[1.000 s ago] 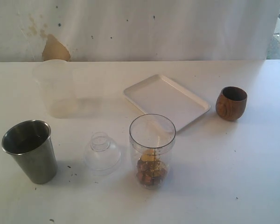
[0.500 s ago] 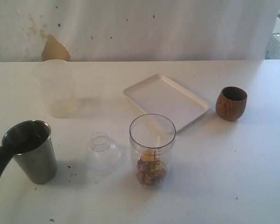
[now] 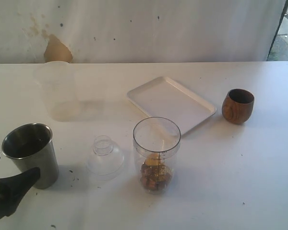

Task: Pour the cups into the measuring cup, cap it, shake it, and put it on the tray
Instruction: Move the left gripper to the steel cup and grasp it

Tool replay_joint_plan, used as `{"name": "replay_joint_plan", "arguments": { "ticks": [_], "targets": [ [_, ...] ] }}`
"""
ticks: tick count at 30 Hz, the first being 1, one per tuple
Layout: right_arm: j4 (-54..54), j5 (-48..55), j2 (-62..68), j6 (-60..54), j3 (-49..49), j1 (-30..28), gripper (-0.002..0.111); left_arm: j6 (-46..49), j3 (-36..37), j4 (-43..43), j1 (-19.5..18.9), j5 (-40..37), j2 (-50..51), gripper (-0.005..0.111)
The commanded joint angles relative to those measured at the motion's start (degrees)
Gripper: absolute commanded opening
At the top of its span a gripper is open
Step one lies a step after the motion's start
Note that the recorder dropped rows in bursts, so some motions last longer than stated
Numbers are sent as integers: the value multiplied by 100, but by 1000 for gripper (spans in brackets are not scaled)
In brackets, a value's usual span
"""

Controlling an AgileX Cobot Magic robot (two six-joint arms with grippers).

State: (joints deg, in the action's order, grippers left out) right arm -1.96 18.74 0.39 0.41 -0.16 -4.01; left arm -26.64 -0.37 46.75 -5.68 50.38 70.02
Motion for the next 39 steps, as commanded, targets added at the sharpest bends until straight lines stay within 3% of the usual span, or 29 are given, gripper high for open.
{"name": "replay_joint_plan", "arguments": {
  "ticks": [1, 12, 24, 39],
  "targets": [
    [-17, -42, -39, -1, 16, 29, 0, 476, 37, -426, 34, 376, 494, 102],
    [-17, -42, -39, -1, 16, 29, 0, 1532, 37, -698, 34, 1458, 1877, 102],
    [-15, -42, -39, 93, 16, 29, 0, 1914, -863, -594, 34, 1883, 3578, 102],
    [-15, -42, -39, 93, 16, 29, 0, 2257, -1253, -276, 34, 1958, 3859, 102]
  ]
}}
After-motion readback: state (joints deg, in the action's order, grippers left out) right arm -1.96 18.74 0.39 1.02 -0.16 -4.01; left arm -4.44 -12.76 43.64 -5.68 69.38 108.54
